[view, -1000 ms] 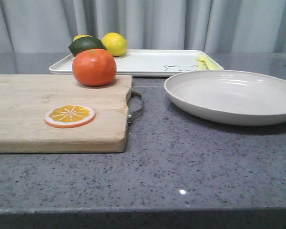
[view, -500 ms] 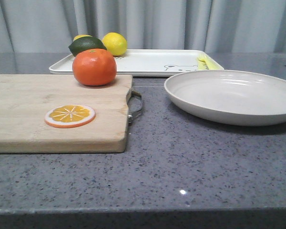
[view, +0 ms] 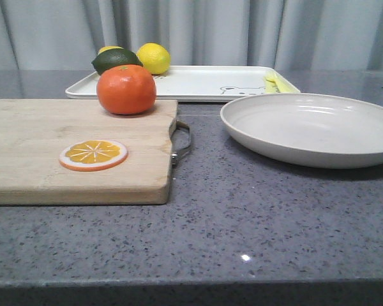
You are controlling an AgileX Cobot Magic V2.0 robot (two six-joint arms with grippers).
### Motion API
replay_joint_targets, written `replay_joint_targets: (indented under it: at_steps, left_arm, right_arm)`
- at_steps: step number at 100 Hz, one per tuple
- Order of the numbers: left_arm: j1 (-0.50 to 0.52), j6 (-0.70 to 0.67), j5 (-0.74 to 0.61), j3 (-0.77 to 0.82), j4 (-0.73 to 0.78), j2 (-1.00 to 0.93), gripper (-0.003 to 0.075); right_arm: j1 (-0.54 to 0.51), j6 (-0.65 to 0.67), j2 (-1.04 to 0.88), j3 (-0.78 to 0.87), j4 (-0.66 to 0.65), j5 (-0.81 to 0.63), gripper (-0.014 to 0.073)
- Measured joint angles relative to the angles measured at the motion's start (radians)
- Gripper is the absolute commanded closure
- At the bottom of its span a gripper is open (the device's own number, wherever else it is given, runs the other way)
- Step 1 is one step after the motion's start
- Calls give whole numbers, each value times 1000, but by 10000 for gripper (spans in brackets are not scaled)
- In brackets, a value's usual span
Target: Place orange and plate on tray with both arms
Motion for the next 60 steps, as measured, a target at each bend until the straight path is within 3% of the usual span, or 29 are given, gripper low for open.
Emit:
replay_joint_targets:
  at_steps: [28,60]
  left_arm:
    - [0,2,321,-315,-30,224,741]
    - [0,36,526,-612,-148,472,741]
  right_arm:
    - [0,0,222,-324,11,387,695]
    - [0,2,417,-564,11,462,695]
